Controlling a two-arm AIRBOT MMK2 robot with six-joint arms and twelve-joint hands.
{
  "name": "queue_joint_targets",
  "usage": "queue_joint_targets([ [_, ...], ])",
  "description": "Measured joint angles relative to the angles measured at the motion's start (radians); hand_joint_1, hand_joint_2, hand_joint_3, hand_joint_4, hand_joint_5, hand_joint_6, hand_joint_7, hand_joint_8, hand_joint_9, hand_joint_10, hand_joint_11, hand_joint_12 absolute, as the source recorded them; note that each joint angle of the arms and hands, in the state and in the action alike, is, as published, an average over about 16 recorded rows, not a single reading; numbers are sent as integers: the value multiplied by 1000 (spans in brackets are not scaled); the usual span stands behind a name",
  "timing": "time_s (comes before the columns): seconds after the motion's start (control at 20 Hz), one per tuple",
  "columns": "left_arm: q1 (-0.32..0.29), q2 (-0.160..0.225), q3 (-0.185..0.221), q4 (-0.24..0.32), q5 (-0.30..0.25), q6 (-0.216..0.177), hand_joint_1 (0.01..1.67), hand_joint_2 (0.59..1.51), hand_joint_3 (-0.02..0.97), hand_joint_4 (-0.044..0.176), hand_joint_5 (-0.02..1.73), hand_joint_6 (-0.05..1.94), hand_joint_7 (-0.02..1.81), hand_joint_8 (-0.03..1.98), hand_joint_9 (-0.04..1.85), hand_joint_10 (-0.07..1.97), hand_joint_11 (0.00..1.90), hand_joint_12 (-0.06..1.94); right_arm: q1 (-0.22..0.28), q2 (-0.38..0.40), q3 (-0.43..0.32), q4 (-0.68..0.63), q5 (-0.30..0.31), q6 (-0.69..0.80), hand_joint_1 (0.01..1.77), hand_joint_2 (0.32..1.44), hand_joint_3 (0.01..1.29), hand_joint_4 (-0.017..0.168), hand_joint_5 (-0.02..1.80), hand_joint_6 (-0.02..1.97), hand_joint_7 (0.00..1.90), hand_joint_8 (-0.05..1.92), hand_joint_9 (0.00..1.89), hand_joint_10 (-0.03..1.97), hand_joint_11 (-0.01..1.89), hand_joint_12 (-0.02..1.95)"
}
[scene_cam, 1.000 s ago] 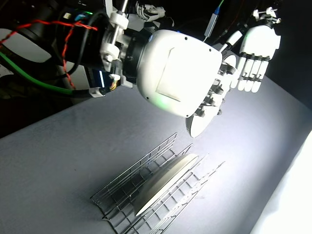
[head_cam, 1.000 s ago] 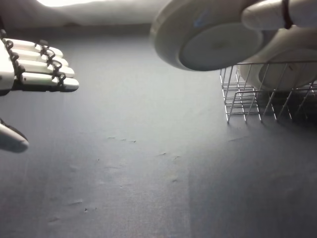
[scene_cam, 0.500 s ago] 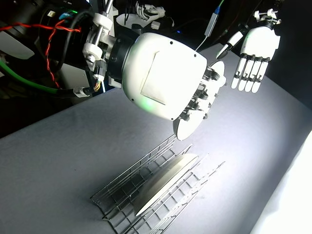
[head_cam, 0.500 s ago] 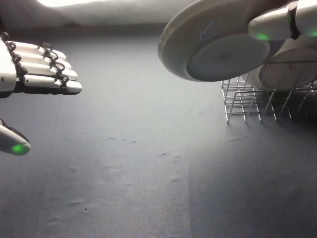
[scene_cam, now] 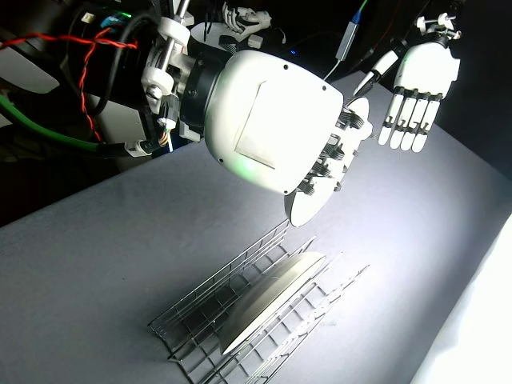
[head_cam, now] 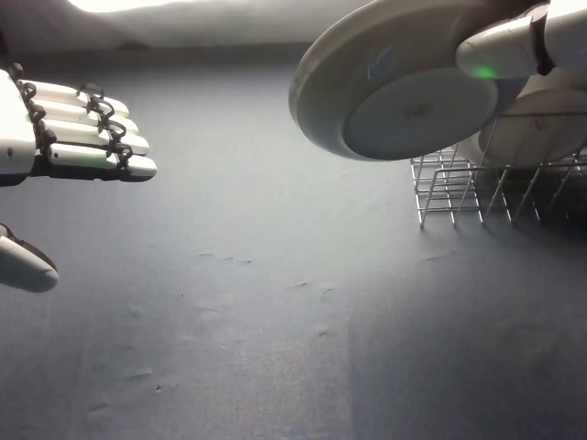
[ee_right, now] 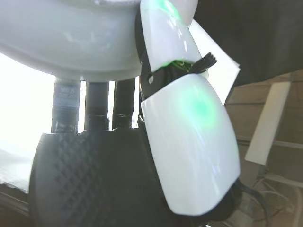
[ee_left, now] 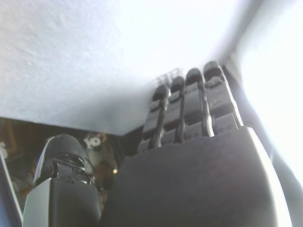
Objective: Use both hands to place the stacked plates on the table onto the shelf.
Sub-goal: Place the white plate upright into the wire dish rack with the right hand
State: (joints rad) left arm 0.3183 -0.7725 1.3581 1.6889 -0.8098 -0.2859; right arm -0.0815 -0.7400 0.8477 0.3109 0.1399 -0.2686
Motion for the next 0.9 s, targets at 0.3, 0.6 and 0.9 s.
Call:
queue_joint_targets([
  [0.3,-3,-3,-2,5,1,0,14,1104,17,0,23,5,22,11,21,8,19,11,-3,-7,14,7,-8,0,1389,1091,13,-8,784,1141,932,996,872,1175,736,1339],
  [0.6,-4,-4,-2,7,1,0,15,1104,17,0,29,5,24,10,21,8,21,11,-23,4,27,9,-8,-1,1389,1091,13,-8,785,1141,929,1002,867,1187,729,1351],
  [0.9,-4,-5,-2,7,1,0,15,1105,18,0,39,4,25,11,20,8,23,10,-58,31,32,10,2,-2,1389,1091,13,-8,786,1141,933,990,867,1179,732,1341],
])
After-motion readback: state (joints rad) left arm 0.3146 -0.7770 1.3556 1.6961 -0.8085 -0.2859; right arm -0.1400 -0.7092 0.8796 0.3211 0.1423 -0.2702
